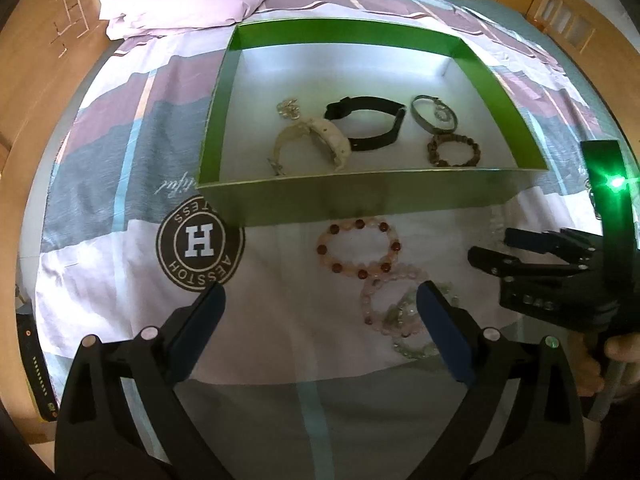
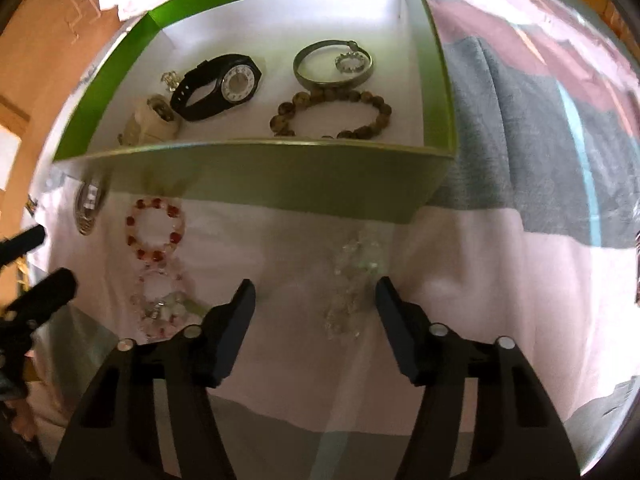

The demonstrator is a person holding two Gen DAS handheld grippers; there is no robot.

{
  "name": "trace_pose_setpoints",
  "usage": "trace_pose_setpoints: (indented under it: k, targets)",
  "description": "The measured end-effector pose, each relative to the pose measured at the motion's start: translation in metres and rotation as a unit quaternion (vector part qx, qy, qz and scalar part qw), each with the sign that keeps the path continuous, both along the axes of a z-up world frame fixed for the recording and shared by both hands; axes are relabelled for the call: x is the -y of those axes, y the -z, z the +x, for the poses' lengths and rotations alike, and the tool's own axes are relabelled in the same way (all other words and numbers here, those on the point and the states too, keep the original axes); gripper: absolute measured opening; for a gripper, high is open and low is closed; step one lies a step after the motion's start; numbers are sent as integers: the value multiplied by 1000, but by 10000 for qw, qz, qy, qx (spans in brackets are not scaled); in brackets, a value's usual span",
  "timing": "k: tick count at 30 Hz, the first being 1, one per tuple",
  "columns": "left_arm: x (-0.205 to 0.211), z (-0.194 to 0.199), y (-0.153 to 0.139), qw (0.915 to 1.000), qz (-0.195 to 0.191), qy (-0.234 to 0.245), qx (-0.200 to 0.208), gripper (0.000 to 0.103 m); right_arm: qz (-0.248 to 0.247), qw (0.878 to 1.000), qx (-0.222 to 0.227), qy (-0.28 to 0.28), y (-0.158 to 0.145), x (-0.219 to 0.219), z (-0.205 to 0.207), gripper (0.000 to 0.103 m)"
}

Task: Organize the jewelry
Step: 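Reach the right tool to the clear crystal bracelet and grasp it, then grasp the pink-red beaded bracelet with the left tool while the right tool holds the crystal bracelet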

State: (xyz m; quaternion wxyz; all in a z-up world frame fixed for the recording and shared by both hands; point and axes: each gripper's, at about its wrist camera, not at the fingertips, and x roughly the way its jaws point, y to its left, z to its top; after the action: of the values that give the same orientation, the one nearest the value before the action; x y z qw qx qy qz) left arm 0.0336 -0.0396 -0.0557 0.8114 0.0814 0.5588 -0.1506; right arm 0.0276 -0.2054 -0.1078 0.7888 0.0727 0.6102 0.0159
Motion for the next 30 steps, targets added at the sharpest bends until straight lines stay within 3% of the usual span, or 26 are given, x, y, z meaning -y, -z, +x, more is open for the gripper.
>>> trace_pose_setpoints:
  k: [1, 3, 5, 8, 12, 20, 23, 26, 28, 30]
  targets:
    - [1, -1, -1, 10000, -23, 35, 15, 97, -105, 9999, 24, -1, 0, -1, 0, 49]
    - [2, -3, -2, 9999, -84, 96, 43, 97, -182, 9997, 118, 59, 0, 3, -2, 22]
    - [4, -4, -2, 9998, -116, 144, 51, 97, -45, 9997, 135, 201, 0, 14, -2, 9]
    - [6, -3, 0, 9998, -100, 156, 56, 97, 327, 9983, 175, 439, -1, 30, -6, 8]
    - [8, -2, 6, 9998, -84, 154, -32, 97, 212, 9988, 403, 205, -7, 27, -18, 8]
    - [12, -1, 18, 9995, -97, 211, -191, 97, 755, 9945, 704, 155, -38, 32, -30, 8]
    - [14, 0, 25, 9987, -306, 193, -346, 97, 805, 9942, 704, 93, -43, 31, -31, 8]
    - [17, 2, 33, 9958, -649, 195, -618, 91, 917, 9938, 628, 83, -37, 28, -30, 8]
    - [20, 2, 39, 9954, -601, 233, -705, 84, 999, 9934, 561, 99, -35, 29, -30, 8]
    - [23, 2, 47, 9960, -427, 257, -743, 69, 1010, 9933, 551, 115, -35, 31, -32, 8]
